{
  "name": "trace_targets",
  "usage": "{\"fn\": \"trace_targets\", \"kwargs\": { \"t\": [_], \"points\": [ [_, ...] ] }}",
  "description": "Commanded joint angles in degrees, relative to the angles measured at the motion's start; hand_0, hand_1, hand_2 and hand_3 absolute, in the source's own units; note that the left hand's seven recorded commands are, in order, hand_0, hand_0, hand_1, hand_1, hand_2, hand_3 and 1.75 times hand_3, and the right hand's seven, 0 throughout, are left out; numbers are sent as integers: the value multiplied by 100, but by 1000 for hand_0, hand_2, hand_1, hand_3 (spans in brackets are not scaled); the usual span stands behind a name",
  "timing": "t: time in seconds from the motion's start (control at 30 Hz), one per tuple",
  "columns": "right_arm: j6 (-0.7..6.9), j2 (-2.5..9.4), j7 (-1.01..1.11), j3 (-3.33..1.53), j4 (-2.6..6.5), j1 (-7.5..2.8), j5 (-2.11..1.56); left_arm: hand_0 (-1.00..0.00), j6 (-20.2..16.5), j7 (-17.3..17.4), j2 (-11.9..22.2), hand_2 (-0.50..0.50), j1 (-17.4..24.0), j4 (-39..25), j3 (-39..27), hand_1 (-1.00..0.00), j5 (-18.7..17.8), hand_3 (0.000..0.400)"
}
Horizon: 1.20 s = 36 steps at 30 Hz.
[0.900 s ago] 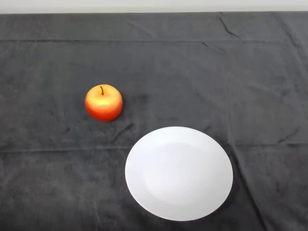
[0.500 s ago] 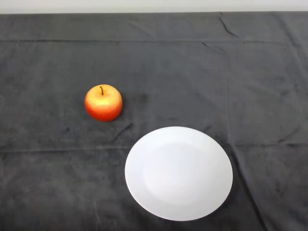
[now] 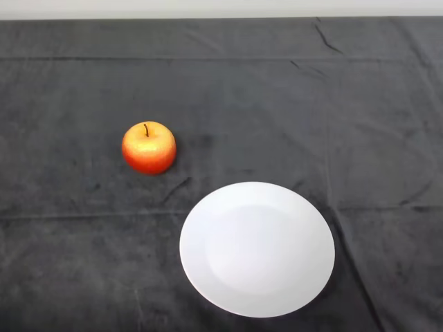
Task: Move the apple to the plate
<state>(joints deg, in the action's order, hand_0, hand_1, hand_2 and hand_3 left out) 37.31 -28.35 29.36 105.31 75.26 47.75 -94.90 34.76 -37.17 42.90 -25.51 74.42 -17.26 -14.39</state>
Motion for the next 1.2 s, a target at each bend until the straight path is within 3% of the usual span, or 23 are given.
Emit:
{"fn": "trace_targets", "kwargs": {
  "t": [0.03, 0.7, 1.2],
  "points": [
    [35, -198, 2, 102, -2, -18, 24, 0, -94, -59, 41, 0, -22, -250, -119, 0, 154, 0],
    [35, -197, 2, 100, -3, -18, 24, 0, -208, -239, -243, 0, -525, -355, 406, 0, 877, 0],
    [34, -196, 3, 98, -5, -18, 24, 0, -181, 223, -663, 0, -1013, -415, 783, 0, 1243, 0]
  ]
}}
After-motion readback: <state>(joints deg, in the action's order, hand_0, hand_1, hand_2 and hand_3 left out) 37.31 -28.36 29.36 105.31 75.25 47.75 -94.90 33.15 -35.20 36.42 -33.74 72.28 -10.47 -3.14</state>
